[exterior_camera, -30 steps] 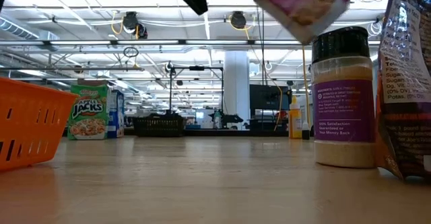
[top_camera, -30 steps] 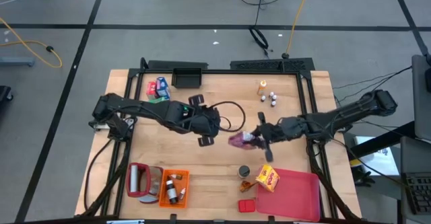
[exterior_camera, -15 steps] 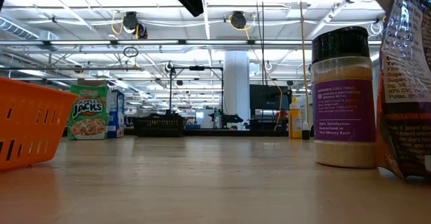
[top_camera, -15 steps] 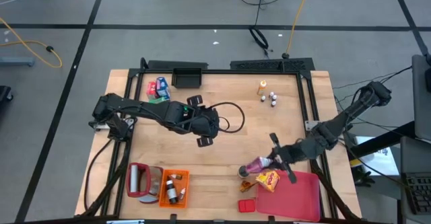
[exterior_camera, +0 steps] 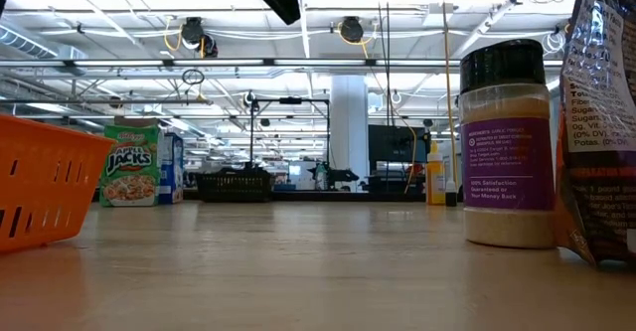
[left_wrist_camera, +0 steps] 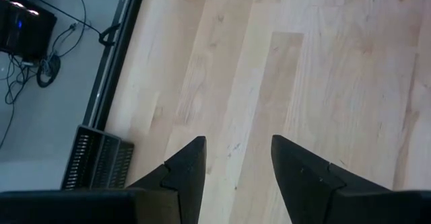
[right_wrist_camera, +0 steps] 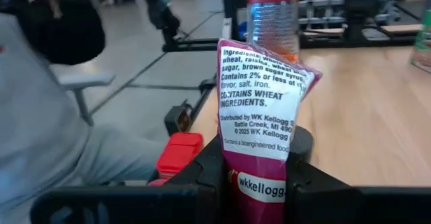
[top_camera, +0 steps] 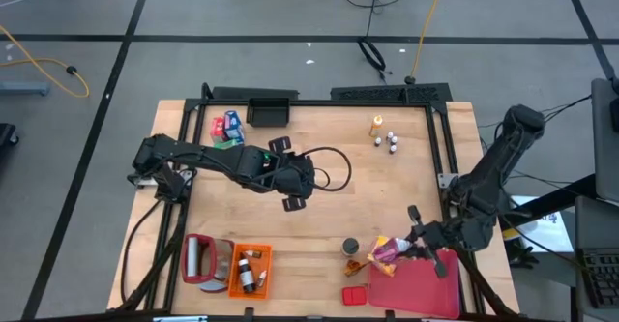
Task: Pick & Place Kitchen Items
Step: Put the purple cereal box into the red bin
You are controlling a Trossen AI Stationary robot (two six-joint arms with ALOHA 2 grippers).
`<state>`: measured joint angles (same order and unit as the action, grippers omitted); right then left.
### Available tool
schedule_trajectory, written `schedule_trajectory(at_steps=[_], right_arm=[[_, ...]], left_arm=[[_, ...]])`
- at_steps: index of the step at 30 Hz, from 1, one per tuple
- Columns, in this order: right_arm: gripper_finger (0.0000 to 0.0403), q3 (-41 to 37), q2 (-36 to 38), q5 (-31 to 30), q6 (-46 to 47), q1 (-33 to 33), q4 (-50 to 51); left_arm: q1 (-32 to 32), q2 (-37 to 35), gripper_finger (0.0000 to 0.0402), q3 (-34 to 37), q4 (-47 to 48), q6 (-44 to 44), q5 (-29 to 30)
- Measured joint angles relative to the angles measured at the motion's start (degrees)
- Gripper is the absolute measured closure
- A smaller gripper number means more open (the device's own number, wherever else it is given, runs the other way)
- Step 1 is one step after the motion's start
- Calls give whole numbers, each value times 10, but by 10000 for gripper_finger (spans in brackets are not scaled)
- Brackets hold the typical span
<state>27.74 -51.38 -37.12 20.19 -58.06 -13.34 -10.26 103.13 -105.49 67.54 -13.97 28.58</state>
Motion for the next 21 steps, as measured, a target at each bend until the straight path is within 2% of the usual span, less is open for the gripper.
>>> schedule_trajectory(at_steps=[3,12,17,21], right_arm=[[351,-34,0,-35,21,-14,-47],[351,-143,0,-33,19,-26,-216],[335,-175,0,-32,63,-26,-231],[302,-182,0,-32,69,-26,-236]], left_arm=[[0,0,231,0,0,1,0],[0,0,231,0,-1,3,0],[0,0,231,0,-1,3,0],[0,0,231,0,-2,3,0]])
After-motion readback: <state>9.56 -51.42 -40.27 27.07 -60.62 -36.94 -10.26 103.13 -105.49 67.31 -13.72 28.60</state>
